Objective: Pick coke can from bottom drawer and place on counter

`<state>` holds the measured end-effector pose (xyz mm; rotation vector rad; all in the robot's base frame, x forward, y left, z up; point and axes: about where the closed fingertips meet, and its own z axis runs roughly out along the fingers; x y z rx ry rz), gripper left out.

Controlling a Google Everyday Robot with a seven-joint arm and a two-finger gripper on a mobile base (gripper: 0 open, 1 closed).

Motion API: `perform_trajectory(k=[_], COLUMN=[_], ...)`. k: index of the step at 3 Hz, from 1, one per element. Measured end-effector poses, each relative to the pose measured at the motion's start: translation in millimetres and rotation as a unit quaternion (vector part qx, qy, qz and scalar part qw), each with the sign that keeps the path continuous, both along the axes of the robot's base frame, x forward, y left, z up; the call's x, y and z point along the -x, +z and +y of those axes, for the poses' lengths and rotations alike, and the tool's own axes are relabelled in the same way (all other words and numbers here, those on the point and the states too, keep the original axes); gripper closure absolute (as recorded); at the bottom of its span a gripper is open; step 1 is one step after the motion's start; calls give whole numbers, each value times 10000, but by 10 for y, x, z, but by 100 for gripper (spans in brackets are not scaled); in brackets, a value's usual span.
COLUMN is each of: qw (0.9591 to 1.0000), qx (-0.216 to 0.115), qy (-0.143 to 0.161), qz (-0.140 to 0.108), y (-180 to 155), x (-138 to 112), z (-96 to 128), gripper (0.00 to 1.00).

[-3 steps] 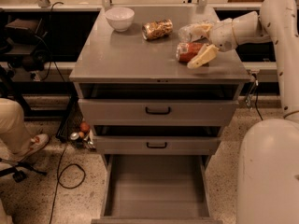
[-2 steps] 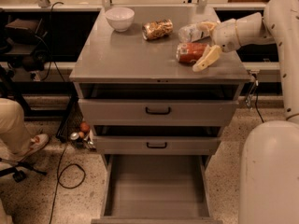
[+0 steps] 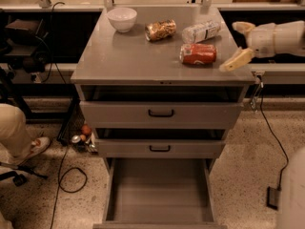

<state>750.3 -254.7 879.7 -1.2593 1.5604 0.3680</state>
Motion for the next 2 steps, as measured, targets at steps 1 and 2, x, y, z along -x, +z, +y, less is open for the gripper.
perform_trajectory(k=[1, 2], qw=[9974, 9955], qx=[-185, -220], qy=[-695, -916], qz=[-96, -106], y=[5, -39], x=[152, 210], z=[-601, -811], gripper=[0, 0])
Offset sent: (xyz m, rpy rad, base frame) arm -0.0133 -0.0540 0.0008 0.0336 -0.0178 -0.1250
